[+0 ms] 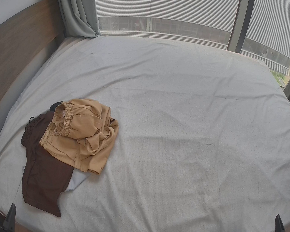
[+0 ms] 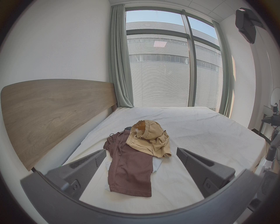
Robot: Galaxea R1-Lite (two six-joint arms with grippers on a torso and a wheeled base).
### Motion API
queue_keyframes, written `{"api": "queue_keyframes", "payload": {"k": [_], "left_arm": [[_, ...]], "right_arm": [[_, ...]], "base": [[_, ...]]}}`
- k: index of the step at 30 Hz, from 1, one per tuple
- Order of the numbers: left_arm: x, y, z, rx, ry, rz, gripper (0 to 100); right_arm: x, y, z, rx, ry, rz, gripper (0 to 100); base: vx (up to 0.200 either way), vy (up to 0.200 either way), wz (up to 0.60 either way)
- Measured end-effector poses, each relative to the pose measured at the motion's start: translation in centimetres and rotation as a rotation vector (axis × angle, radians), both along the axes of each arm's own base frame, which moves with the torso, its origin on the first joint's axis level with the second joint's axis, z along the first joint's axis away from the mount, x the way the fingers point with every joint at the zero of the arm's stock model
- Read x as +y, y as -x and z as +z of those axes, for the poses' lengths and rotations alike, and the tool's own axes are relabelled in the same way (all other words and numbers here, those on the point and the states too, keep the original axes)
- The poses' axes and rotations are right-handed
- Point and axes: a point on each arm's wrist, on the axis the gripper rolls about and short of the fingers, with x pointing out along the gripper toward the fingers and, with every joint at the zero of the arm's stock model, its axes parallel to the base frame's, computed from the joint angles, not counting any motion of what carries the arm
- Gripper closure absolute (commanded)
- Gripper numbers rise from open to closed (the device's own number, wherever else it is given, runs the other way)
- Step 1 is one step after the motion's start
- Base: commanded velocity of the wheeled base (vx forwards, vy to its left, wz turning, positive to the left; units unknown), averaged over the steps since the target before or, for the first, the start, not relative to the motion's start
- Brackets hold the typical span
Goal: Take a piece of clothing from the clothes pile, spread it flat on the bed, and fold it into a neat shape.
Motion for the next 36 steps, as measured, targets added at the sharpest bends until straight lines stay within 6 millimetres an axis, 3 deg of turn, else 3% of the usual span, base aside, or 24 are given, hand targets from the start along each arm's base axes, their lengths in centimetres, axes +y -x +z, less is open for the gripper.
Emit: {"api": "queue_keyframes", "payload": {"k": [36], "left_arm": [[-0.08, 0.00, 0.10, -0.010, -0.032, -0.033, 0]], "right_arm": [[0.00, 0.00, 0.01, -0.001, -0.008, -0.002, 0]], "base": [[0.000, 0.000, 0.00]]}}
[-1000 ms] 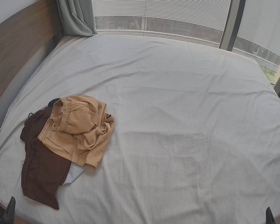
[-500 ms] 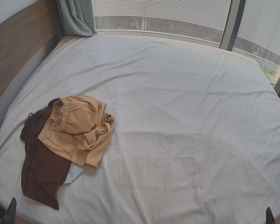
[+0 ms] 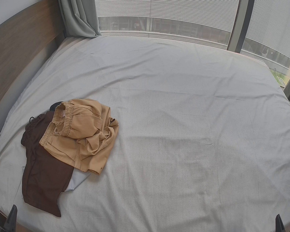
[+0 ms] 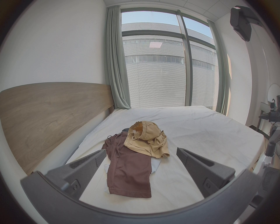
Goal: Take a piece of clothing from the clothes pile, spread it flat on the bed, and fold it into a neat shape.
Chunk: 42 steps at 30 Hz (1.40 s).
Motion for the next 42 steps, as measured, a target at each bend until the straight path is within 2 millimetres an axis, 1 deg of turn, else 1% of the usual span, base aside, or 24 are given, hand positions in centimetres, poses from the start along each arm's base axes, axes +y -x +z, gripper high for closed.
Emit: {"api": "queue_keyframes", "payload": {"k": [16, 18, 23, 26, 30, 36, 42], "left_arm": [[0.0, 0.0, 0.2, -0.016, 0.009, -0.015, 0], [0.0, 0.2, 1.1, -0.058, 0.019, -0.017, 0], [-0.1, 1.0, 5.3, -0.182, 0.038, -0.034, 0], [-0.1, 1.1, 7.0, -0.210, 0.046, -0.048, 0], [-0.1, 0.4, 7.6, -0.179, 0.054, -0.062, 0], [-0.1, -0.5, 7.8, -0.124, 0.067, -0.081, 0], [-0.1, -1.7, 7.8, -0.043, 0.165, -0.136, 0]], "right_arm": [[0.0, 0.0, 0.0, 0.000, 0.000, 0.000, 0], [0.0, 0.0, 0.0, 0.000, 0.000, 0.000, 0], [0.0, 0.0, 0.0, 0.000, 0.000, 0.000, 0], [0.0, 0.0, 0.0, 0.000, 0.000, -0.001, 0], [0.0, 0.0, 0.0, 0.000, -0.001, -0.001, 0], [0.0, 0.0, 0.0, 0.000, -0.002, 0.000, 0], [0.0, 0.0, 0.0, 0.000, -0.002, 0.000, 0]], "base": [[0.000, 0.000, 0.00], [0.000, 0.000, 0.00], [0.000, 0.000, 0.00], [0.000, 0.000, 0.00], [0.000, 0.000, 0.00], [0.000, 0.000, 0.00], [0.000, 0.000, 0.00]]}}
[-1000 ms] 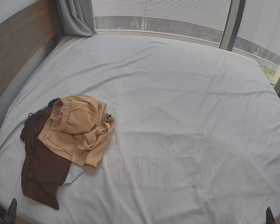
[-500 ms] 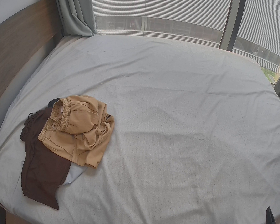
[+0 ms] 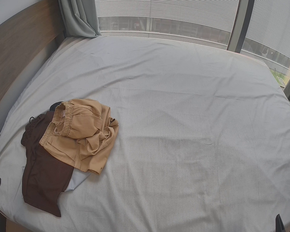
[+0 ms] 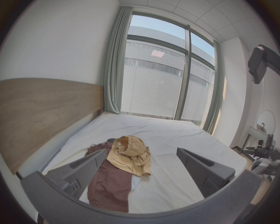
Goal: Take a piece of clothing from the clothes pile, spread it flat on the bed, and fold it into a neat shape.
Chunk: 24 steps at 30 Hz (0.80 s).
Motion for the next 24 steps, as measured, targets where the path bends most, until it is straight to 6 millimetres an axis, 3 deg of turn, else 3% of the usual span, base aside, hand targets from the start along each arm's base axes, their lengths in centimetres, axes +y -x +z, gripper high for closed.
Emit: {"api": "queue_keyframes", "payload": {"k": [24], "left_arm": [[-1.2, -6.9, 1.2, 0.221, 0.162, -0.147, 0]], "right_arm": [[0.0, 0.0, 0.0, 0.000, 0.000, 0.000, 0]], "base": [[0.000, 0.000, 0.00]]}}
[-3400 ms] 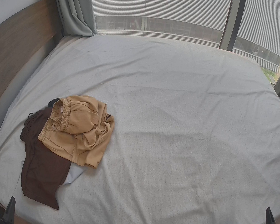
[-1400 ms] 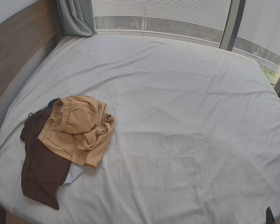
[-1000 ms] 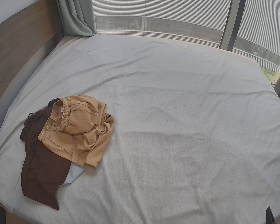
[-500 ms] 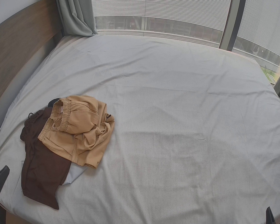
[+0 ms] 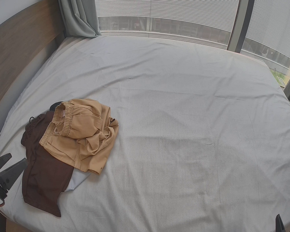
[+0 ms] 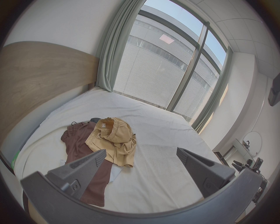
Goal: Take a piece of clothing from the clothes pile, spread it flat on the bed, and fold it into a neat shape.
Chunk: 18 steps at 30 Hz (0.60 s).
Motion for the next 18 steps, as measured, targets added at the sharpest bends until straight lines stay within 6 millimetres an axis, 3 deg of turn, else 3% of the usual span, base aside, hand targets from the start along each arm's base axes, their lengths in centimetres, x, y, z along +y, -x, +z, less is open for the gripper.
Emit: {"api": "queue_keyframes", "payload": {"k": [18], "left_arm": [[-0.3, -5.4, 1.8, 0.105, 0.052, -0.066, 0]], "right_arm": [[0.0, 0.0, 0.0, 0.000, 0.001, 0.001, 0]], "base": [[0.000, 0.000, 0.00]]}}
